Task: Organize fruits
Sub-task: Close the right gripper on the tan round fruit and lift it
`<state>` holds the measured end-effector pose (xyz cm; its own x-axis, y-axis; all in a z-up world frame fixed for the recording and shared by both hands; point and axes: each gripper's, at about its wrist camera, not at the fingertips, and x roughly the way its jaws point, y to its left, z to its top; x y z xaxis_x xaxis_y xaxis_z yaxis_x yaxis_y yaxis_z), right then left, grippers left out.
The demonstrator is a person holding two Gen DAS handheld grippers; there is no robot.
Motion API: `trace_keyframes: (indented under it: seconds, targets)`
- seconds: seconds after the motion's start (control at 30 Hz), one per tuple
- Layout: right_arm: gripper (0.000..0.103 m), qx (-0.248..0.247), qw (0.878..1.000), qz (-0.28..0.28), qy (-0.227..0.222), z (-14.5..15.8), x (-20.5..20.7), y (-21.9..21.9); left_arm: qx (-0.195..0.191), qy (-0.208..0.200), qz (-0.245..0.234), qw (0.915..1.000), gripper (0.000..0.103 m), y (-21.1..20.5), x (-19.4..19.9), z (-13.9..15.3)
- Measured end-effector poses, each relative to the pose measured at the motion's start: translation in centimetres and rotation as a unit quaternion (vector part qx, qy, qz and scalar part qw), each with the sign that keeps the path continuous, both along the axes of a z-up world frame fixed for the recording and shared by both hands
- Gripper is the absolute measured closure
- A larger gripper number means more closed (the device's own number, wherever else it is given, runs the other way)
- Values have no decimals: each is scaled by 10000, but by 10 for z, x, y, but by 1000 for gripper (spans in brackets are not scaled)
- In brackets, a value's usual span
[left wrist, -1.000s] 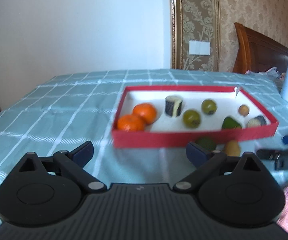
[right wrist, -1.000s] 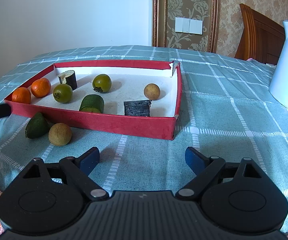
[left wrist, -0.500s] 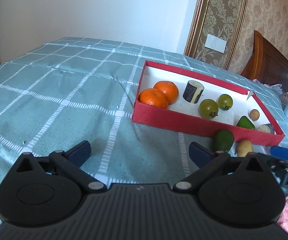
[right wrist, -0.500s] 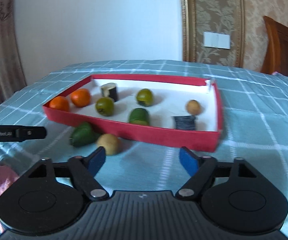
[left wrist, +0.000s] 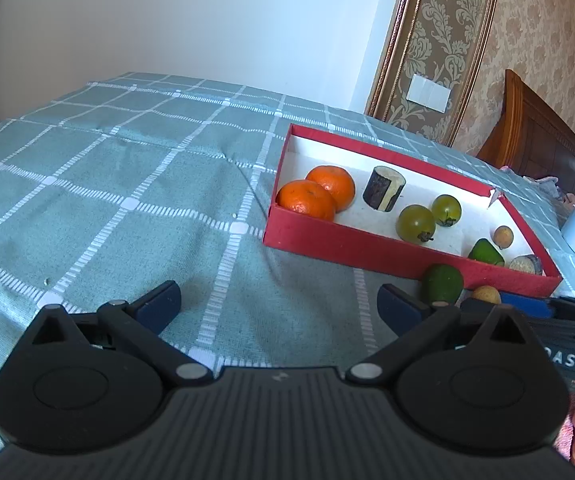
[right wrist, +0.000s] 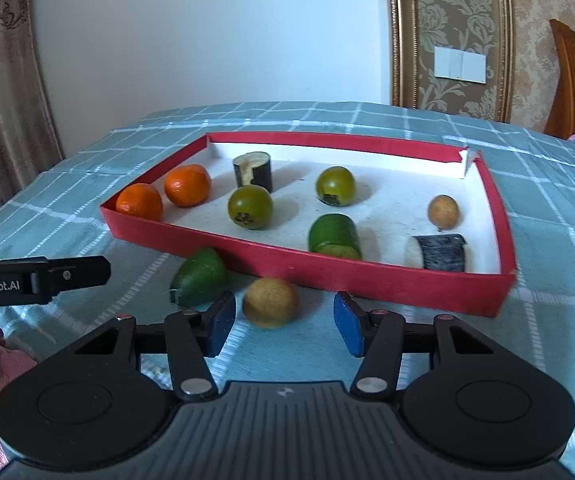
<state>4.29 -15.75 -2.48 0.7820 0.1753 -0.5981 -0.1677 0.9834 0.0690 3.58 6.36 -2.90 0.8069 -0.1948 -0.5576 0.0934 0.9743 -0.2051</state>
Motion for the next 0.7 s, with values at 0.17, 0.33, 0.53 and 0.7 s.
trace_keyframes:
  seconds: [0.17,0.33,0.53,0.7]
  targets:
    - [73,-110,9999,50,-57,-1,-1,4,-14,-2,0,10000,0,0,0,0]
    - [73,-6,10000,-12,-71,1,-8,-2,-56,-9,0,10000,0,1,0,0]
    - [73,168,9986,-148,-474,15,-28,-17,-73,-12,0,10000,0,2,0,0]
    - [73,107,9968,-436,-668,26,-23,-33,-69,-11,0,10000,0,2,0,0]
